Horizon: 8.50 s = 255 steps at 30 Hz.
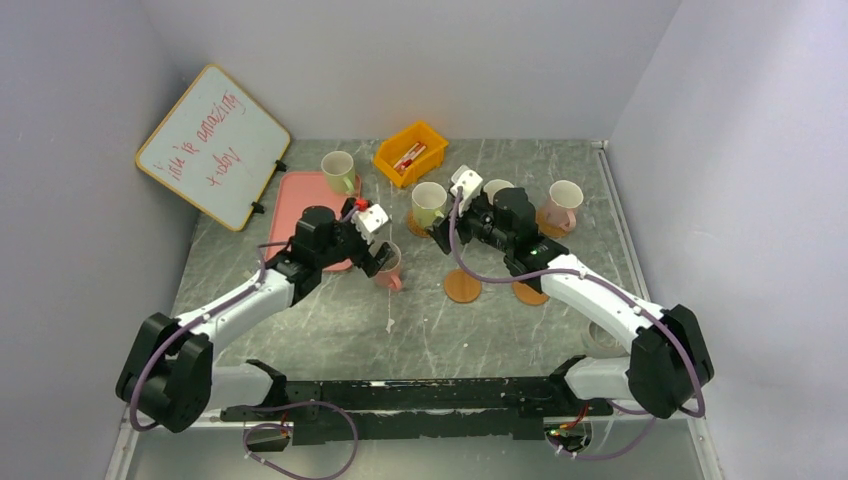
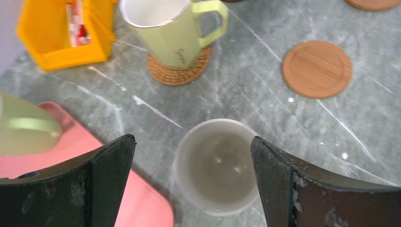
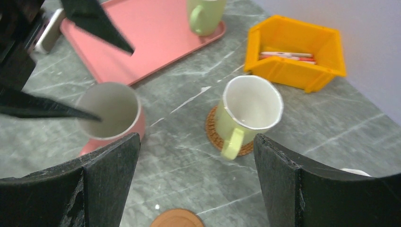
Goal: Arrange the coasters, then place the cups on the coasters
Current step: Place the cup at the center of the board, then pick up the cup at the center of the board, then place the cup on the coaster.
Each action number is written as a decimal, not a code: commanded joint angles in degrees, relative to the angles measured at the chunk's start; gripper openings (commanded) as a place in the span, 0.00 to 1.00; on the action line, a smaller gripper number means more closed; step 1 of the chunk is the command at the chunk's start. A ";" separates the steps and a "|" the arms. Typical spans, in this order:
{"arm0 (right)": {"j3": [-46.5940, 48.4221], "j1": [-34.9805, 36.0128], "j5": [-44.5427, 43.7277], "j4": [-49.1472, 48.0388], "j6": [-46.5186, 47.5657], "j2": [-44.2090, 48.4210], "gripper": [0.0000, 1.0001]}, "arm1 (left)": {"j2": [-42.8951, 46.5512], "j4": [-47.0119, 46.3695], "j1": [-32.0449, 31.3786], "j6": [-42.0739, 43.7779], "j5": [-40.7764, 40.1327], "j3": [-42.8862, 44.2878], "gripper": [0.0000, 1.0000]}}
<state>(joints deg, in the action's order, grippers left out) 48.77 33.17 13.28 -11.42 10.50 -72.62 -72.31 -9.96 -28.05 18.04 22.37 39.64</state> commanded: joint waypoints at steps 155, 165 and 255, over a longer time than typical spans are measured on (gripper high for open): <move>4.48 4.10 2.16 2.89 3.89 4.98 0.00 | -2.62 -18.00 10.30 -9.52 -28.32 -3.31 0.96; 10.29 -2.58 3.23 10.52 3.08 9.64 0.00 | -3.08 -17.99 10.30 -9.35 -28.05 -3.34 0.96; -8.00 -64.11 42.62 56.24 44.46 22.51 0.00 | -5.97 -17.65 10.43 -9.21 -26.53 -2.39 0.96</move>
<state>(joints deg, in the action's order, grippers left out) 40.69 -30.87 49.91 45.39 49.80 -53.69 -78.48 -25.82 -17.91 9.28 -5.15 35.18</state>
